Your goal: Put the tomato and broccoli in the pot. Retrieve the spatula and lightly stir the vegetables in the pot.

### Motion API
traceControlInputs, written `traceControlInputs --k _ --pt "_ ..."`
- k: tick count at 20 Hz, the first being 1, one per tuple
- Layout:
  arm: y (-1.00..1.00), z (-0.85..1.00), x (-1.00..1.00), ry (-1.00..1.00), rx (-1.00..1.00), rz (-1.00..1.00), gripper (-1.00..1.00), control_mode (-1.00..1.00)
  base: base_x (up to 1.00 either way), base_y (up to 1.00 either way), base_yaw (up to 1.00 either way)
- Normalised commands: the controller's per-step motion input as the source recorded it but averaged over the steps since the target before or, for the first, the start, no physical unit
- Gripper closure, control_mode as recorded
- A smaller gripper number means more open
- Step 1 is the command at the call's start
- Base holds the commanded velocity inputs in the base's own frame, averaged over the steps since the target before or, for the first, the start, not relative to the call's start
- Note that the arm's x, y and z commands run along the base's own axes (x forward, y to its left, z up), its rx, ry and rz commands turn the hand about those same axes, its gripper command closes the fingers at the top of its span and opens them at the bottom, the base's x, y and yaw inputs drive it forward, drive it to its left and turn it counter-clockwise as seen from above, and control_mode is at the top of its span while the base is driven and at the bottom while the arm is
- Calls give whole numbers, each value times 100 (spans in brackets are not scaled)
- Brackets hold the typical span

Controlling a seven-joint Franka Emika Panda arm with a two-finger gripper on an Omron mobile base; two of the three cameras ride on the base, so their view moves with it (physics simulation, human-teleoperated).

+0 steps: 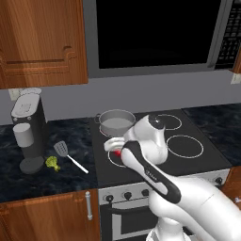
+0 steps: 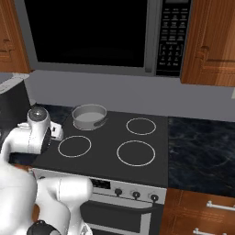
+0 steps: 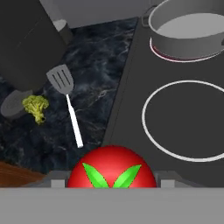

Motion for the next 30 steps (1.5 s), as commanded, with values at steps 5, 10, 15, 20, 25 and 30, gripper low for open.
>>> traceControlInputs --k 5,10,15,20,25,30 --pt "-45 -2 36 0 -5 -47 100 -100 0 0 0" --pt "-7 1 90 1 -6 -15 100 -100 0 0 0" --pt "-3 31 47 23 -9 10 100 -100 0 0 0" --pt "-24 15 40 14 -18 16 100 -100 0 0 0" --pt "0 0 8 -3 -14 0 100 -100 0 0 0" --pt "0 -3 15 -12 0 0 100 -100 0 0 0"
